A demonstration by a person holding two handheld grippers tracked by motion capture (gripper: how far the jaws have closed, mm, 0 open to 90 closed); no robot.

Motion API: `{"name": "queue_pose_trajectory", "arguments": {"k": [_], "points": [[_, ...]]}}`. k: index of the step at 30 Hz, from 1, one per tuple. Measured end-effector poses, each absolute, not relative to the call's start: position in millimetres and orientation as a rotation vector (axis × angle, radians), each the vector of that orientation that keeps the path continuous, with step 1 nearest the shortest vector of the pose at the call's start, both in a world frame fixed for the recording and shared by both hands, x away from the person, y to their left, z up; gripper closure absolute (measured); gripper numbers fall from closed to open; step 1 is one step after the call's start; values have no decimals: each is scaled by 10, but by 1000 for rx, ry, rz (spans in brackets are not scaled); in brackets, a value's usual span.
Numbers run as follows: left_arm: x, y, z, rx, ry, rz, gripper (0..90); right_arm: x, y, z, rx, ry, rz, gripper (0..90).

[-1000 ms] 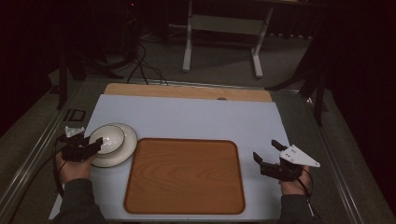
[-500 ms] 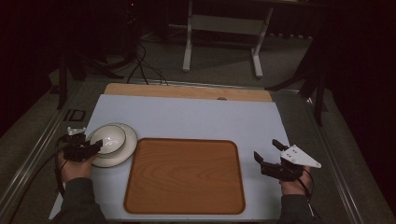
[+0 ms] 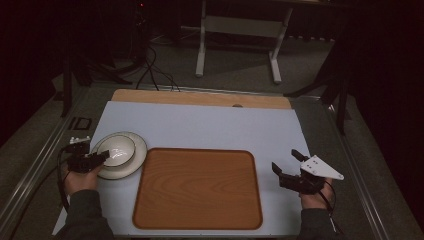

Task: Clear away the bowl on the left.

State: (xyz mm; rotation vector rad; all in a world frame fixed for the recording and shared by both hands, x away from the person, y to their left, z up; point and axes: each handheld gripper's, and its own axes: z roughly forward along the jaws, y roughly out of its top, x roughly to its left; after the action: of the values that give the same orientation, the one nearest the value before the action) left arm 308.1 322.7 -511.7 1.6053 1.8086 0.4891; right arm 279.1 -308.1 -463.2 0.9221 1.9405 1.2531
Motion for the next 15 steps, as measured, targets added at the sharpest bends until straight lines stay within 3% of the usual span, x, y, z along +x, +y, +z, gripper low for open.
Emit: {"name": "queue_pose_trajectory", "arguments": {"k": [7,15], "points": [[3070,3268,-5131,1579,1818,433,797,2790,-3085,-4630,922,1939,1252,165],[3052,3308,-5134,1524,1820,368,809,2790,-3089,-4627,923,1938,1253,165]]}}
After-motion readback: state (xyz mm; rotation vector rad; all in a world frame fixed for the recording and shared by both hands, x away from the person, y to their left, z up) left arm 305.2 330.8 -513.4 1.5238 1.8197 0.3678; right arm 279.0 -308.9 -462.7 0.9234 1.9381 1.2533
